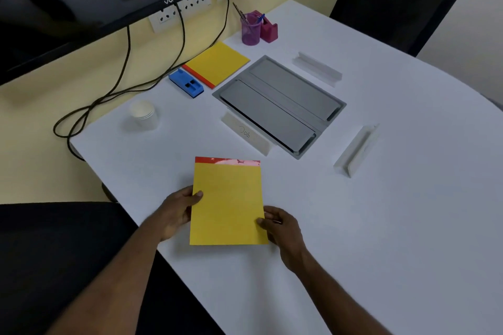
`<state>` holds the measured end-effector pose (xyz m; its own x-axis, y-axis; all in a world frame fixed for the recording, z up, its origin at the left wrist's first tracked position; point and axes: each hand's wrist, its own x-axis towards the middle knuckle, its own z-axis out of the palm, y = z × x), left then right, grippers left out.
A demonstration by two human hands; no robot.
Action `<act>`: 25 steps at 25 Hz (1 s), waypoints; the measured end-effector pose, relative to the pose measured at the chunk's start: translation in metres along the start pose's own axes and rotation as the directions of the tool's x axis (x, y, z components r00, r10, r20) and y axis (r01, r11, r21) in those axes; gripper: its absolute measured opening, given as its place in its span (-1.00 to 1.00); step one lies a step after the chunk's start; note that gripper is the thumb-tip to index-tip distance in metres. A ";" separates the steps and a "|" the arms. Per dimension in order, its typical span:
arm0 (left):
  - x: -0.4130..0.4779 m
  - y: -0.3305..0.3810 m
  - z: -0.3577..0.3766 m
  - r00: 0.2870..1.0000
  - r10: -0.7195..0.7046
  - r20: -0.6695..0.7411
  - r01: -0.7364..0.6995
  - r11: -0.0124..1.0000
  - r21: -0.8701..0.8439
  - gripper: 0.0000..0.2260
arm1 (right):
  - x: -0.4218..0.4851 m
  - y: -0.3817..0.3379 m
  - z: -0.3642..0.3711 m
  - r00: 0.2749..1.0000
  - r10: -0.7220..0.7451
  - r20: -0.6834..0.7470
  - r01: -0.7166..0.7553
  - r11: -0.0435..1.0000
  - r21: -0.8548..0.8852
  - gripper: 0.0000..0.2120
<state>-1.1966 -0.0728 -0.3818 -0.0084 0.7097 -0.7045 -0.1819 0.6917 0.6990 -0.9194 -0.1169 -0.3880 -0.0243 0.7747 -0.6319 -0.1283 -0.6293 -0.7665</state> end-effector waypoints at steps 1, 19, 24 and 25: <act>-0.002 0.007 -0.004 1.000 -0.002 0.027 0.002 1.000 -0.003 -0.70 | -0.010 0.001 -0.002 1.000 0.023 -0.016 -0.022 0.998 0.054 -0.71; -0.029 0.038 0.024 0.979 0.171 0.115 -0.148 0.971 -0.190 -0.65 | -0.037 -0.081 -0.046 0.960 -0.279 -0.033 0.276 0.915 0.294 -0.66; -0.027 0.059 0.049 0.944 0.217 0.249 -0.197 0.975 -0.102 -0.60 | -0.022 -0.110 -0.055 0.974 -0.214 -0.081 0.228 0.874 0.430 -0.62; -0.026 0.062 0.055 0.942 0.241 0.236 -0.219 0.969 -0.114 -0.58 | -0.021 -0.112 -0.051 0.982 -0.175 -0.074 0.188 0.842 0.506 -0.59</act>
<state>-1.1533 -0.0412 -0.3136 0.1803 0.8662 -0.4660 -0.2868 0.4995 0.8175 -0.8536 -0.0654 -0.2946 0.0714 0.8659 -0.4950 -0.6144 -0.3528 -0.7057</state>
